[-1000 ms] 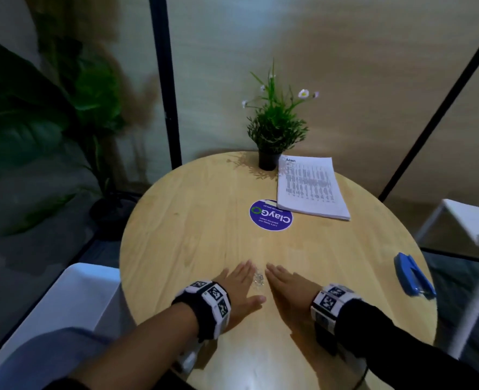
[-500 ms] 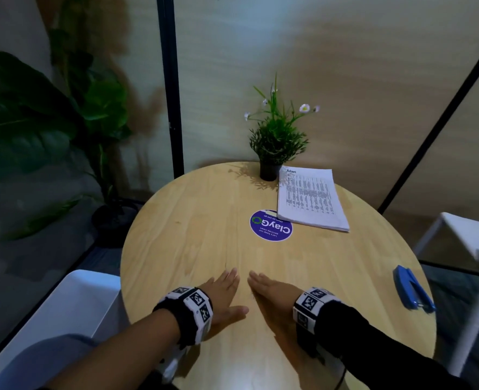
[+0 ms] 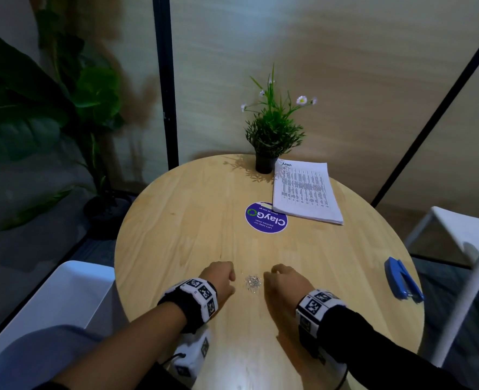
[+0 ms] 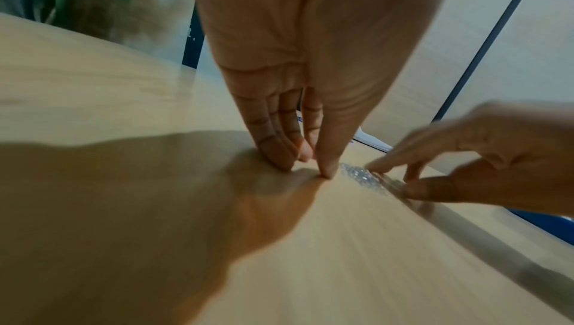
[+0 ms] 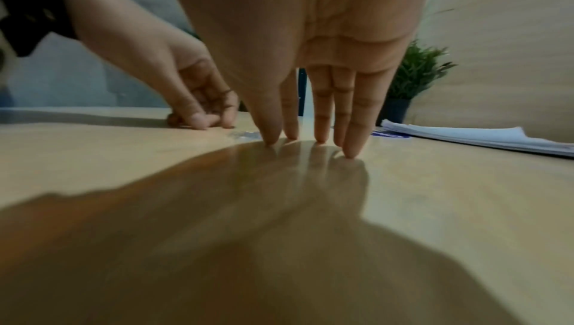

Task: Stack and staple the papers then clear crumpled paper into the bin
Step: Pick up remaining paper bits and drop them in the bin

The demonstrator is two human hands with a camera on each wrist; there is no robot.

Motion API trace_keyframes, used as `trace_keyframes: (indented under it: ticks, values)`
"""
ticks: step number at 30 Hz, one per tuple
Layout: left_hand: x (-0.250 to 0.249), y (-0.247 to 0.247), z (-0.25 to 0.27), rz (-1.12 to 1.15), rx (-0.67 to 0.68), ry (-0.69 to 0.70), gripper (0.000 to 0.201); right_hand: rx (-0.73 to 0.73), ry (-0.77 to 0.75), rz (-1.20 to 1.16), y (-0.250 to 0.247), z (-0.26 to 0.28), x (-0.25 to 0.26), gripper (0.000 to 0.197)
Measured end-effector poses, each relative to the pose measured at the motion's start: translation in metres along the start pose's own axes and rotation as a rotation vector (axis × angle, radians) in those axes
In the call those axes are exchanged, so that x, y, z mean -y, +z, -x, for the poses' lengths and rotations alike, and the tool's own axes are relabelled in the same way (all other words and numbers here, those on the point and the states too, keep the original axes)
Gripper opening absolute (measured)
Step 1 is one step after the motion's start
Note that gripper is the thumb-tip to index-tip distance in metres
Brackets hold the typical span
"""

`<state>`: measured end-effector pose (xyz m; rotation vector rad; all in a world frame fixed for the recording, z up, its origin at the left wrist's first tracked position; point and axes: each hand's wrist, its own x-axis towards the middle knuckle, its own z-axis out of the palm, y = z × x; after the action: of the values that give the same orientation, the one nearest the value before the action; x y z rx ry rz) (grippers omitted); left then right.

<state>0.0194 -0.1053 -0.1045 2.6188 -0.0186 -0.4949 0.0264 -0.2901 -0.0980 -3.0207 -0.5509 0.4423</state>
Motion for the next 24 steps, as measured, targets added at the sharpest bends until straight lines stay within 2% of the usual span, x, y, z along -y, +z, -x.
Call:
trace_keyframes:
  ticks: [2,4,7,10,13,16,18,21,24]
  values:
    - [-0.011,0.005,-0.003,0.034,-0.024,0.001,0.023,-0.037,-0.028,-0.019,0.003,-0.004,0.014,0.028]
    - [-0.020,0.007,-0.006,0.038,-0.042,0.012,0.022,-0.051,0.014,-0.105,-0.002,-0.009,0.022,0.027]
    - [-0.017,0.003,-0.011,0.022,-0.070,0.044,0.027,0.034,0.029,-0.256,-0.016,-0.013,0.012,0.037]
    - [-0.004,-0.002,-0.018,-0.006,-0.074,0.084,0.040,0.130,0.083,-0.345,-0.021,-0.010,-0.001,0.050]
    - [-0.006,0.003,-0.020,0.030,-0.090,0.144,0.041,0.112,0.123,-0.387,-0.016,-0.015,0.004,0.044]
    - [-0.016,0.007,-0.015,0.195,-0.047,0.164,0.036,0.028,0.130,-0.460,-0.014,-0.024,0.010,0.034]
    - [-0.018,0.003,-0.011,0.295,-0.041,0.145,0.038,0.023,0.083,-0.425,-0.016,-0.026,0.012,0.036]
    - [-0.008,-0.007,-0.008,0.425,-0.132,0.082,0.041,0.003,-0.107,-0.272,-0.018,-0.026,0.015,0.044]
    - [0.002,-0.014,-0.006,0.443,-0.174,0.034,0.041,0.011,-0.245,-0.158,-0.017,-0.021,0.020,0.030]
